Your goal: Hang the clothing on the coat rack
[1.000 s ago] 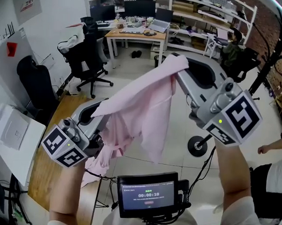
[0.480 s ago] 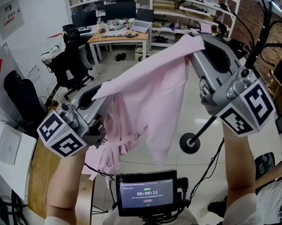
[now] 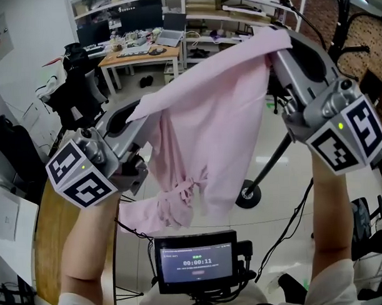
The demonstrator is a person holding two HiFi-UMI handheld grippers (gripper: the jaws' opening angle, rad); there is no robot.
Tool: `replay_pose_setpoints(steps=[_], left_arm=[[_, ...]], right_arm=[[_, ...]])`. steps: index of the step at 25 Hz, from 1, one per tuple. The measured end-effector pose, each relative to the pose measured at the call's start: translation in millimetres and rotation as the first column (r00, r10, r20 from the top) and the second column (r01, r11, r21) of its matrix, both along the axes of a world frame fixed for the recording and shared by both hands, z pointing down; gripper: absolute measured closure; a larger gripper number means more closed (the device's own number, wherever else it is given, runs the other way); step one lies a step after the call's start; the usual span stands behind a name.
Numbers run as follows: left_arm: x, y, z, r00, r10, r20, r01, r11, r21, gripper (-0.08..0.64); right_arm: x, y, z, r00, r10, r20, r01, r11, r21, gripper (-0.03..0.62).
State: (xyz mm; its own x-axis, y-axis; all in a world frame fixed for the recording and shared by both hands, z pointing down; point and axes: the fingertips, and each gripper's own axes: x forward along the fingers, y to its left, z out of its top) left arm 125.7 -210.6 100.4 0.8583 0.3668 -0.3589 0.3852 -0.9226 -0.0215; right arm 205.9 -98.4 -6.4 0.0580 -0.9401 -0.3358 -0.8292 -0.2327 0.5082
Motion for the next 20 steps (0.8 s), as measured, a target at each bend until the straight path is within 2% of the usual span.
replay_pose_setpoints(steps=[10,20], left_arm=[[80.7,46.8,12.5,0.997,0.076,0.028,-0.076,0.997,-0.002,0.546],[151.4,107.5,10.5,0.986,0.164,0.017,-0.164,0.987,0.001,0.546]], right_arm=[[69.7,53.9,4.1,0.993,0.116,-0.023,-0.117,0.993,-0.015,0.58],[118.3,125.9,-2.2,0.969,0.243,-0.056,-0.244,0.97,-0.014,0.58]])
